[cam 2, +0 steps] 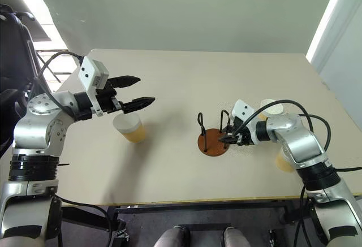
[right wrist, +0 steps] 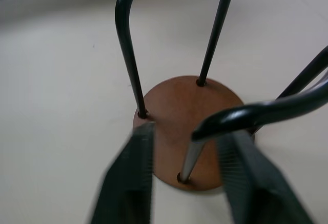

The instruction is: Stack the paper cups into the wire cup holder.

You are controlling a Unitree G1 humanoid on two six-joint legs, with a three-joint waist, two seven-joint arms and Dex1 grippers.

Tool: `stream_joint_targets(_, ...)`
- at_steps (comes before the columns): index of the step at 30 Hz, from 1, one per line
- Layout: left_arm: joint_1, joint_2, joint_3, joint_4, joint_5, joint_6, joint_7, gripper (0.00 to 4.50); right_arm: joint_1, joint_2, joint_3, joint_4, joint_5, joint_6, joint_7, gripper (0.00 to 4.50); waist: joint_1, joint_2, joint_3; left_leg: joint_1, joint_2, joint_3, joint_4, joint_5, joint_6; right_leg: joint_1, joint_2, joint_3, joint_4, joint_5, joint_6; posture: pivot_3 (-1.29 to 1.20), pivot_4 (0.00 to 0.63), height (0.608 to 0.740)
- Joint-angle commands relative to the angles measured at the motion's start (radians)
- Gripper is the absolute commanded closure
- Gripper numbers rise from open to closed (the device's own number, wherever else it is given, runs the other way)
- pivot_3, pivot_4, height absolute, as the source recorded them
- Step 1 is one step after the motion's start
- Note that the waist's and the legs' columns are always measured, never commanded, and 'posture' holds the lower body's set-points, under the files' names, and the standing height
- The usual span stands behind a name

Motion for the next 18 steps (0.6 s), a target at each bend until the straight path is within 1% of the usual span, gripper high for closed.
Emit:
stream_joint_targets(1,-0.023,0.018,0.015,-0.034,0.003,-0.006,0.004,0.0,0.001,-0.027,0.0,-0.048,0.0,-0.011,0.026,1.3,0.0,0.0,0.0,0.0,0.0,0.0,0.0,0.0,0.0,0.0,0.0,0.0,0.0,0.0,0.0,0.0,0.15,0.74)
stream_joint_targets(2,-0.023,0.018,0.015,-0.033,0.004,-0.007,0.004,0.0,0.003,-0.032,0.002,-0.052,0.001,-0.013,0.033,0.99,0.0,0.0,0.0,0.0,0.0,0.0,0.0,0.0,0.0,0.0,0.0,0.0,0.0,0.0,0.0,0.0,0.15,0.74)
stream_joint_targets(10,-0.02,0.015,0.008,-0.028,0.011,-0.039,-0.011,0.0,-0.024,-0.081,0.009,-0.033,-0.02,-0.028,0.069,0.99,0.0,0.0,0.0,0.0,0.0,0.0,0.0,0.0,0.0,0.0,0.0,0.0,0.0,0.0,0.0,0.0,0.15,0.74)
stream_joint_targets(13,-0.022,0.011,0.006,-0.021,0.012,-0.054,-0.017,0.0,-0.075,-0.095,-0.005,0.026,-0.038,-0.045,0.074,0.99,0.0,0.0,0.0,0.0,0.0,0.0,0.001,0.0,0.0,0.0,0.0,0.0,0.0,0.0,0.0,0.0,0.15,0.74)
stream_joint_targets(18,-0.034,0.01,-0.011,-0.003,0.004,-0.066,-0.077,0.0,-0.187,-0.145,-0.021,0.152,-0.075,-0.116,0.104,0.99,0.001,0.0,0.0,0.0,0.0,0.0,0.0,0.001,0.001,0.0,0.0,0.0,0.0,0.001,0.0,0.0,0.15,0.74)
